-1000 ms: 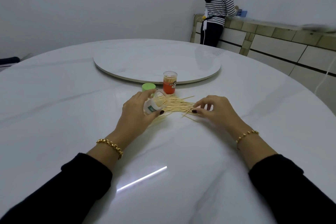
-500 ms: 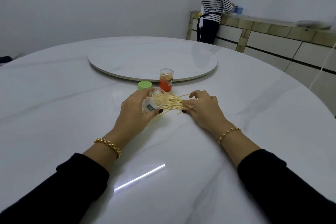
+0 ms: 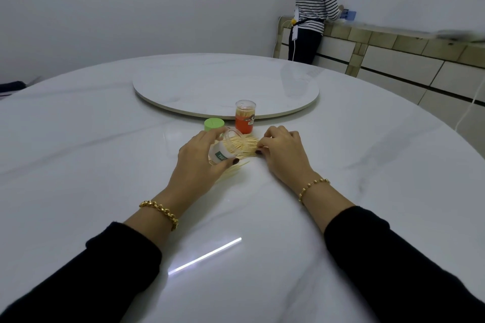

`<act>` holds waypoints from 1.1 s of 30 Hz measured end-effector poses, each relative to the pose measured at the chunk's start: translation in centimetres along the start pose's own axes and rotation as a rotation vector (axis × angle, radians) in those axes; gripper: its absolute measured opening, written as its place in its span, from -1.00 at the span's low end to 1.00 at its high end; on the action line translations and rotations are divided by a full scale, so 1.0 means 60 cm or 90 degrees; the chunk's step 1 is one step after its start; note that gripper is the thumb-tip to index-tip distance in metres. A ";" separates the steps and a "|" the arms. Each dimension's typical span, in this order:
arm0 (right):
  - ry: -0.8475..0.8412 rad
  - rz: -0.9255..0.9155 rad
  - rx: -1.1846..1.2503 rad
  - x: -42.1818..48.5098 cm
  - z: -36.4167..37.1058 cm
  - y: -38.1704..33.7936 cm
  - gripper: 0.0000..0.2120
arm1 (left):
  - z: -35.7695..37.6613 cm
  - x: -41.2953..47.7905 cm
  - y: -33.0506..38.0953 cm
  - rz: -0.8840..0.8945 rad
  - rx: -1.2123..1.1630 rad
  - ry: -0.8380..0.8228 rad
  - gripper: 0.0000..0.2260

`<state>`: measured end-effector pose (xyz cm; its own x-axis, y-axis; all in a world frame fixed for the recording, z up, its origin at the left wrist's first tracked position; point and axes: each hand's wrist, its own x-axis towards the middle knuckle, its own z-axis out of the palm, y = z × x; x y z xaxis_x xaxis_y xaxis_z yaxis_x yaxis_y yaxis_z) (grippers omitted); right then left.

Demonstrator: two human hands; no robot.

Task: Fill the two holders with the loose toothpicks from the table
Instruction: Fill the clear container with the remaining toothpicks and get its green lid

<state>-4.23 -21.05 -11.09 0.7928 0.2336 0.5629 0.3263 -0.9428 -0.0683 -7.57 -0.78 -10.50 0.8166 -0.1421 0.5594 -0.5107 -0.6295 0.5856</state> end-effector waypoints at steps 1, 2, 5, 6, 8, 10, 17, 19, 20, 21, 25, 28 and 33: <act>-0.002 0.001 0.004 0.001 0.001 0.000 -0.92 | 0.000 0.000 -0.001 -0.001 0.001 0.000 -0.45; -0.007 0.003 0.009 0.002 0.002 0.001 -0.90 | 0.000 0.001 -0.001 -0.001 0.000 0.000 -0.45; -0.008 0.016 0.034 0.001 0.001 0.004 -0.87 | 0.000 0.002 -0.002 -0.008 -0.004 -0.002 -0.45; -0.005 0.029 0.051 0.002 0.000 0.005 -0.86 | 0.000 0.002 -0.002 -0.009 -0.003 -0.003 -0.45; 0.006 0.068 0.102 0.003 -0.001 0.006 -0.86 | 0.000 0.002 -0.002 -0.008 -0.001 -0.005 -0.45; 0.028 0.123 0.189 0.006 0.000 0.006 -0.88 | 0.000 0.002 -0.002 -0.008 -0.001 -0.004 -0.45; 0.086 0.320 0.518 0.021 -0.022 -0.013 -0.89 | 0.002 0.000 0.006 -0.011 -0.001 -0.018 -0.44; 0.083 0.354 0.612 0.030 -0.038 -0.025 -0.87 | 0.002 -0.001 0.009 -0.011 -0.008 -0.022 -0.45; 0.080 0.369 0.669 0.035 -0.047 -0.032 -0.89 | 0.002 -0.001 0.010 -0.010 -0.012 -0.025 -0.46; 0.075 0.384 0.730 0.039 -0.056 -0.039 -0.90 | 0.002 -0.002 0.012 -0.008 -0.015 -0.026 -0.46; 0.054 0.417 0.866 0.058 -0.080 -0.060 -0.89 | 0.002 -0.002 0.018 0.000 -0.017 -0.024 -0.39; 0.042 0.432 0.937 0.069 -0.087 -0.071 -0.87 | 0.001 -0.002 0.018 -0.011 -0.015 -0.029 -0.35; 0.034 0.446 0.994 0.074 -0.088 -0.086 -0.89 | 0.001 -0.001 0.017 -0.021 -0.021 -0.030 -0.33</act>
<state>-5.13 -16.41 -3.88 0.9864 -0.1304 0.0998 0.1314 0.2627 -0.9559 -8.13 -1.43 -9.98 0.8443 -0.1577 0.5121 -0.4913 -0.6094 0.6223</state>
